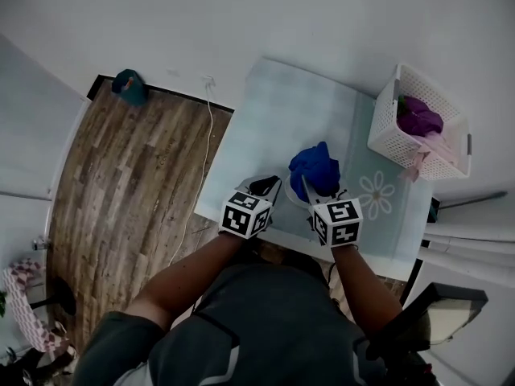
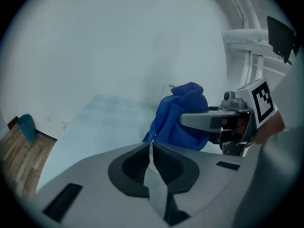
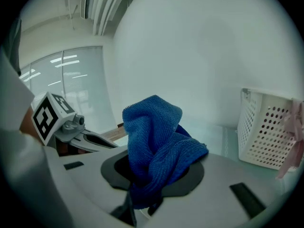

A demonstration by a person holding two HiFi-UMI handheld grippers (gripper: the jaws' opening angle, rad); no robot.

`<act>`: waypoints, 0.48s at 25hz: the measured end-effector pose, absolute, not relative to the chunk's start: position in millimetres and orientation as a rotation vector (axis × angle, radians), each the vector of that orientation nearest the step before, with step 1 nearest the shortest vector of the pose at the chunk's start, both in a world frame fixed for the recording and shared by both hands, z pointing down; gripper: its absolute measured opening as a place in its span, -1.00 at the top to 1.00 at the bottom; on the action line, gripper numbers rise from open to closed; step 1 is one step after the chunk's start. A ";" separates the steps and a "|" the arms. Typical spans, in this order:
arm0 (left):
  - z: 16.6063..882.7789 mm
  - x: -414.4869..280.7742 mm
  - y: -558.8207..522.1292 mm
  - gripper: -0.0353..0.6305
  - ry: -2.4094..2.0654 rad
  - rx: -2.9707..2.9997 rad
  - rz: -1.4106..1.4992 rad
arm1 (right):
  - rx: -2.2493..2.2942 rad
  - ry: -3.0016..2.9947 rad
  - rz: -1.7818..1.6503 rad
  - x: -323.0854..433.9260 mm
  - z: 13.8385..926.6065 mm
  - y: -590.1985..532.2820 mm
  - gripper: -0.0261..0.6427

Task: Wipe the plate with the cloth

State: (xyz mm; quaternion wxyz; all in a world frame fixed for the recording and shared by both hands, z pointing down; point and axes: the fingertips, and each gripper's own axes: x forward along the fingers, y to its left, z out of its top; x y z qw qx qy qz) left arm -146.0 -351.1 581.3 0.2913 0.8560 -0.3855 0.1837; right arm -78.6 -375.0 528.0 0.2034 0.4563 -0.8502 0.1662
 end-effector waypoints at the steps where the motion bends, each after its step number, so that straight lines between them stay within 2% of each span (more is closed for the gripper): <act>1: 590.3 -144.2 -349.9 0.86 -1.017 2.262 0.516 | 1.250 -2.349 0.465 -79.8 539.4 -375.0 0.57; 10: 642.7 -126.5 -354.0 0.86 -0.974 2.185 0.708 | 1.104 -2.282 0.459 -97.2 608.1 -387.9 0.57; 12: 649.3 -118.7 -352.4 0.78 -0.948 2.175 0.727 | 1.089 -2.274 0.453 -96.3 616.9 -389.4 0.57</act>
